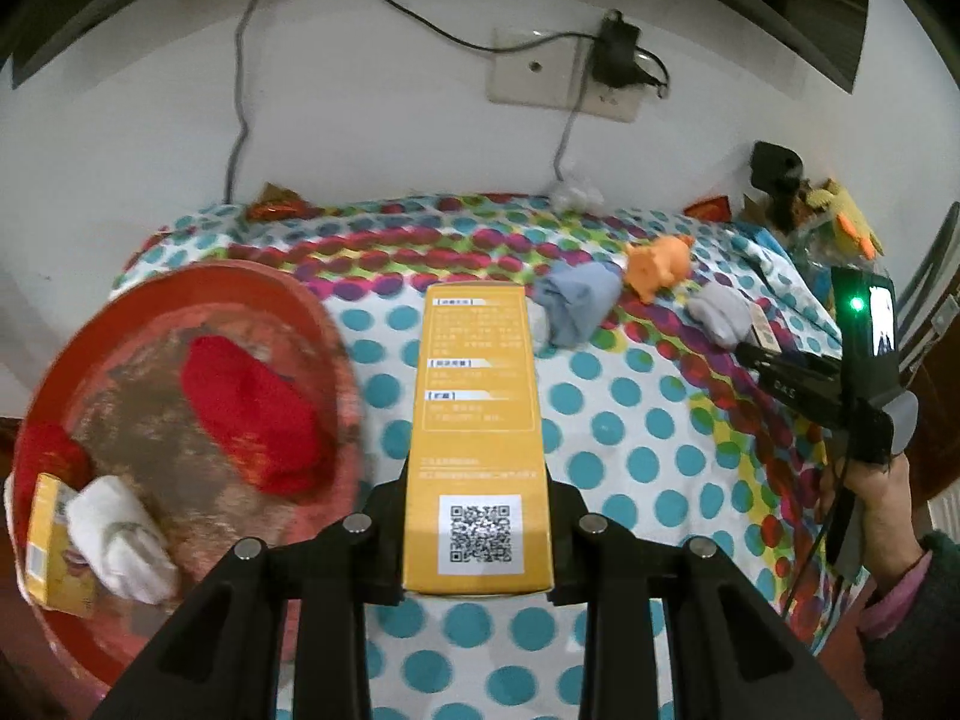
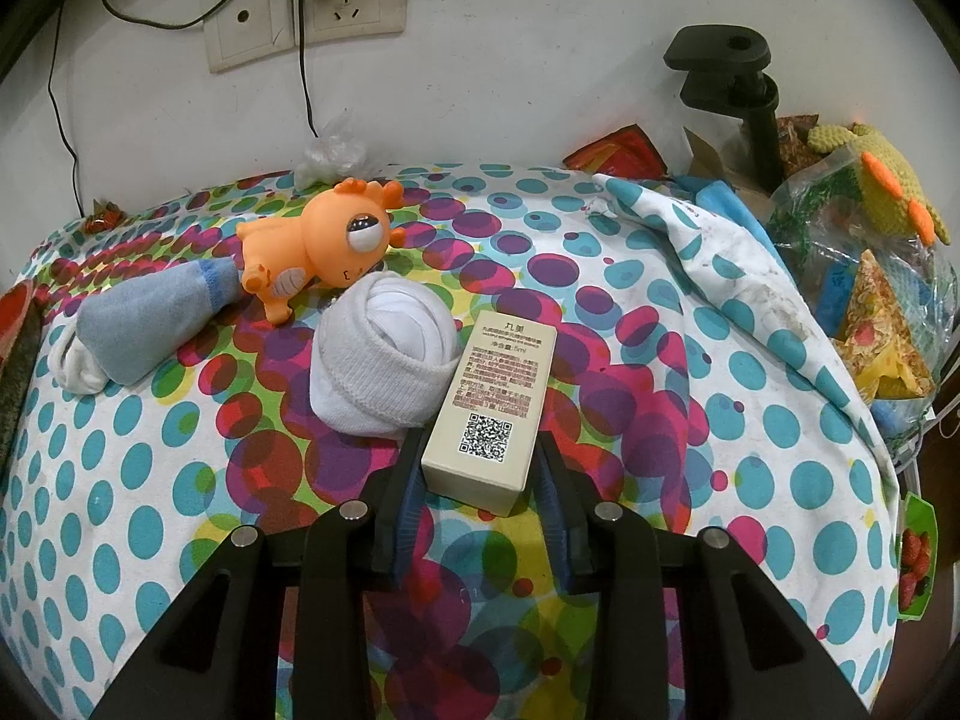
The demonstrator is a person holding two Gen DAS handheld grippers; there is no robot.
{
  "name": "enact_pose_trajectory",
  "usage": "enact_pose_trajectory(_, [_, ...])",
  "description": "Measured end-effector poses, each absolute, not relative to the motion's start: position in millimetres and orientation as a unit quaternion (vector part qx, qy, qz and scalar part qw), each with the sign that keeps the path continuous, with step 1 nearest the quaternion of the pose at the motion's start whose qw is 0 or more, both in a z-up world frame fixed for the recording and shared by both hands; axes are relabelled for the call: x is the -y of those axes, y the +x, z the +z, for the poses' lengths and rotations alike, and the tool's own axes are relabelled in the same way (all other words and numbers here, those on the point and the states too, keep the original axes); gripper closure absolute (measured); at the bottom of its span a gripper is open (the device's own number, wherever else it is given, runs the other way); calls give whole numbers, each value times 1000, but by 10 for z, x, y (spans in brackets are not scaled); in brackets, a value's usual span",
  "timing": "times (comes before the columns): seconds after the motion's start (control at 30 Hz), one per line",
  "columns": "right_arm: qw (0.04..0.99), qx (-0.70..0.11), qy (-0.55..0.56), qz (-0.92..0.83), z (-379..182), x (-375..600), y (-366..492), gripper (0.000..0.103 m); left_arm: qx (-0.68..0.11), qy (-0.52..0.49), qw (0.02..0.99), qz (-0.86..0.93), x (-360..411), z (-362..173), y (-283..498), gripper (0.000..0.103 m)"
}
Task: Organize objects
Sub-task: 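Carry the yellow QR box over the red tray with the left gripper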
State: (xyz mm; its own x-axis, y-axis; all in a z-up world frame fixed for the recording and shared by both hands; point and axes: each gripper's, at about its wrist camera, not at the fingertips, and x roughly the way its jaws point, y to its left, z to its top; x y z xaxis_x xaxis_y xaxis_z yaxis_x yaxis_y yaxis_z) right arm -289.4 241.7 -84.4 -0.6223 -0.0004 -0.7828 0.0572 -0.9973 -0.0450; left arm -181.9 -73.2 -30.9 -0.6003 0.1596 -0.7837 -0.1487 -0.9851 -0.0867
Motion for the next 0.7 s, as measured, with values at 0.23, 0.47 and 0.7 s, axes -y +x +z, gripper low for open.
enact_pose_trajectory(0.23, [16,-32,434,-900,-843,-2420,-2895,70,19,-435,39,899,1214,-216,-1859,73])
enact_pose_trajectory(0.47, [16,-33,434,-900,-843,-2422,-2898,70,45,-450,-36,891,1917,-286,-2008,73])
enact_pose_trajectory(0.7, [16,-33,434,-900,-841,-2423,-2899,70,59,-475,-85,874,2485,-377,-2208,73])
